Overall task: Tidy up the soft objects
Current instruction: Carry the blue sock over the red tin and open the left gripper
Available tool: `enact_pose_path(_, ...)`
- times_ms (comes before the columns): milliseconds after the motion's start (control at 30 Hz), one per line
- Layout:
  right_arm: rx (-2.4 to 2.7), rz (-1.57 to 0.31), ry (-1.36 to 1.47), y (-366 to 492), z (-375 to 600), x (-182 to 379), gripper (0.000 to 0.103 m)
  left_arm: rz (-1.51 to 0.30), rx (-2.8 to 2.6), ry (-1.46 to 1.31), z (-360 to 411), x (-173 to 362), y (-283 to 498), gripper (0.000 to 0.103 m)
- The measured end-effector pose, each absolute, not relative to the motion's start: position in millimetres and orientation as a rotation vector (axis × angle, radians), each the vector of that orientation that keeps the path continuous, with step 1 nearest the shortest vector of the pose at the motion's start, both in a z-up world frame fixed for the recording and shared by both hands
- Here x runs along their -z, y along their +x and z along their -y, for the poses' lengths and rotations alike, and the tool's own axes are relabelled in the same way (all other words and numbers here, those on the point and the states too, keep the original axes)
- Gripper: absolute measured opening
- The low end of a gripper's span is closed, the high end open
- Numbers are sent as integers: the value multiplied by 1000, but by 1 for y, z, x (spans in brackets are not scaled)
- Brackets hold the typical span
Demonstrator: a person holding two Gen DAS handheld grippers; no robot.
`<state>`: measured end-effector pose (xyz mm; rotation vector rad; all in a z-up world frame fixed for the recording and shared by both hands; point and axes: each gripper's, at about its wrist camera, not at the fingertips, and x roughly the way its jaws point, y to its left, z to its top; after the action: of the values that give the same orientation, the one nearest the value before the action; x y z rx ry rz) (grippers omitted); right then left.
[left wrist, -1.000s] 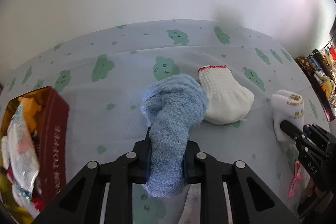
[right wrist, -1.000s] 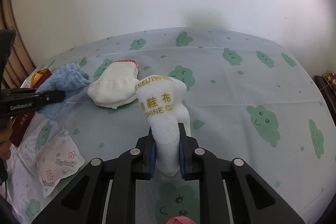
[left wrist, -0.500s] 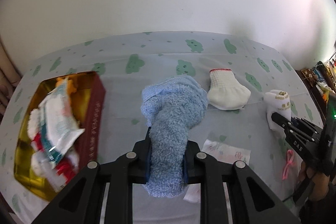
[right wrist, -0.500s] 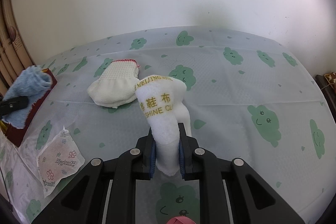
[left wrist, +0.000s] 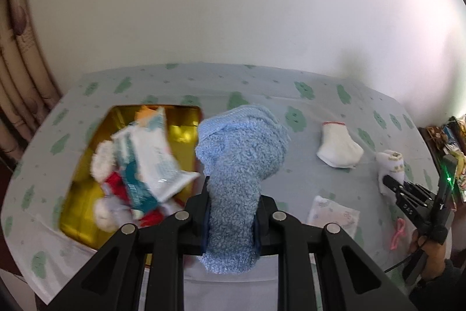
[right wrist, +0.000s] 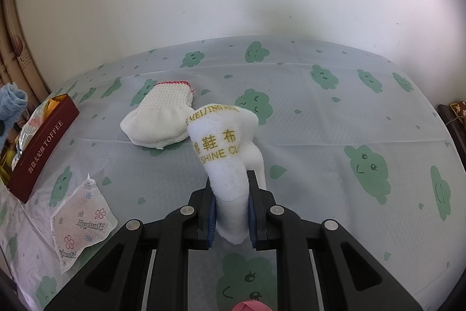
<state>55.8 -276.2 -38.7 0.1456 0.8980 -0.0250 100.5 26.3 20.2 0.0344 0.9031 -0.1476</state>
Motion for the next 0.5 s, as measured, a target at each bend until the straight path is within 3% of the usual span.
enact_pose_path(500,23,-901,145,56,277,39,16,-876,-82,-27,-133,-34,109,21)
